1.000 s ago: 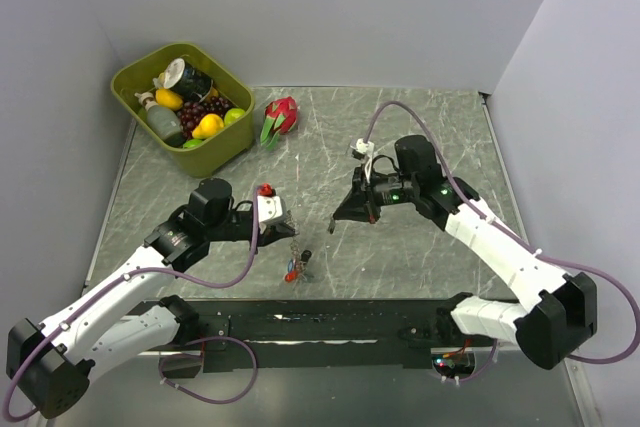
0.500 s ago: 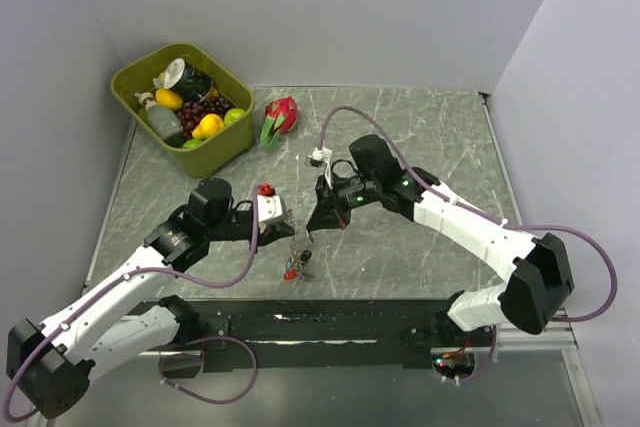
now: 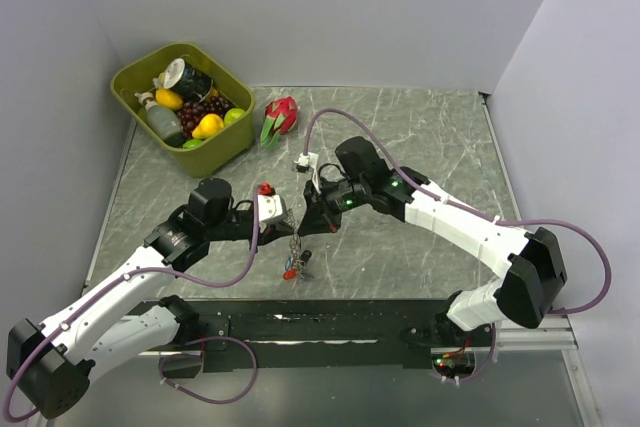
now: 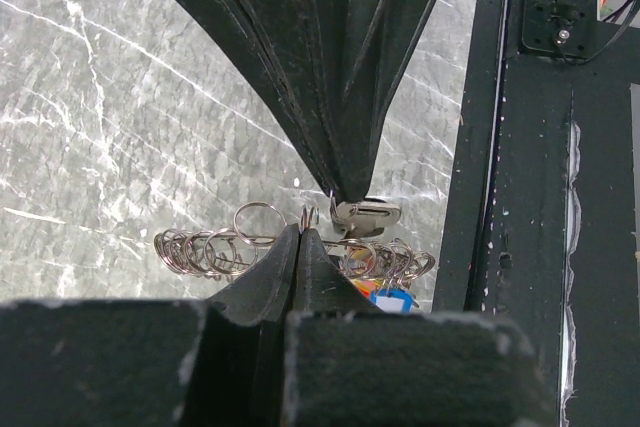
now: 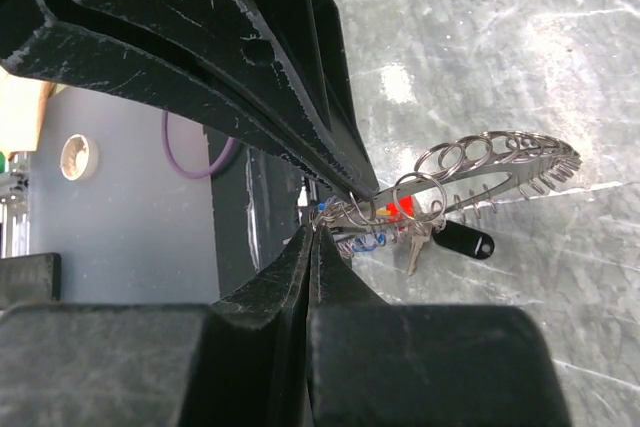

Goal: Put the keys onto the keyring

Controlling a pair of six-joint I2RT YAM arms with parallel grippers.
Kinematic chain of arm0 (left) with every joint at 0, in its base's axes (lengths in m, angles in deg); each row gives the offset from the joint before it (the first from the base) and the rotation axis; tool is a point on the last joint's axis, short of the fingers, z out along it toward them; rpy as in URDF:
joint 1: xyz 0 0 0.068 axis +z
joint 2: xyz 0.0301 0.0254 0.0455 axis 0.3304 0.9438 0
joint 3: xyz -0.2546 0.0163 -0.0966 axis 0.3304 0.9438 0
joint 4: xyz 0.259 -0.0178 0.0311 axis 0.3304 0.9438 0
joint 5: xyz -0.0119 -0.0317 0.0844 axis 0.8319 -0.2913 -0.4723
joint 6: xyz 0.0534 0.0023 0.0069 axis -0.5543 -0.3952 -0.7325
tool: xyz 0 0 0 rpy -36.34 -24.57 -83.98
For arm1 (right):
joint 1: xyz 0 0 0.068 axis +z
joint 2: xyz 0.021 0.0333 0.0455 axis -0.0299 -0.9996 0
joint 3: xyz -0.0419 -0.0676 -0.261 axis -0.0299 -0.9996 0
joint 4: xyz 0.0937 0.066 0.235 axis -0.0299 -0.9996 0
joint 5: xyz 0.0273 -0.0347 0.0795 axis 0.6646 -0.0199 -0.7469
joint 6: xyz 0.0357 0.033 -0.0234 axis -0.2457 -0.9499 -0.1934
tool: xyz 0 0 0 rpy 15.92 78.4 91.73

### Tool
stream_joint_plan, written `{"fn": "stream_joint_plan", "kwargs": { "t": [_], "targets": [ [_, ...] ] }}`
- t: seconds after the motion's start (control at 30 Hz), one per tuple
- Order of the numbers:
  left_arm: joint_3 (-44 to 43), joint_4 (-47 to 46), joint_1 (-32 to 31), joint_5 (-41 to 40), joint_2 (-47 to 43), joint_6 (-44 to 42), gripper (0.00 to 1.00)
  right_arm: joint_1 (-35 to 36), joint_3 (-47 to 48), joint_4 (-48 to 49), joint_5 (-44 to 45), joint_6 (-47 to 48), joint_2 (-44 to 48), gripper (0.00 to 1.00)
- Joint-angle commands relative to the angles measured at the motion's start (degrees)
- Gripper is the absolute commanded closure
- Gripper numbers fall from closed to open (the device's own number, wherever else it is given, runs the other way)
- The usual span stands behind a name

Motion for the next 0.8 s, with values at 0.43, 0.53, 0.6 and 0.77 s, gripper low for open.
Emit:
{"fn": "stream_joint_plan", "kwargs": {
  "t": [0.43, 0.53, 0.6, 0.77],
  "targets": [
    [-0.26, -3.69, 0.3, 2.47, -1.04, -0.06, 0.99, 0.8, 4.21, 0.4, 6.71, -0.41, -2.81, 1.0],
    [-0.26, -3.78, 0.3, 2.64, -1.3, -0.15, 0.99, 0.8, 3.69, 0.58, 8.03, -0.32, -2.64, 1.0],
    [-0.09, -3.96, 0.3, 2.73, -1.83, -0.23, 0.99, 0.89, 3.16, 1.28, 8.64, -0.41, -2.37, 1.0],
    [0.61, -5.53, 0.3, 3.61, -2.8, 0.29, 0.99, 0.71, 1.49, 2.25, 9.08, -0.32, -2.46, 1.0]
  ]
}}
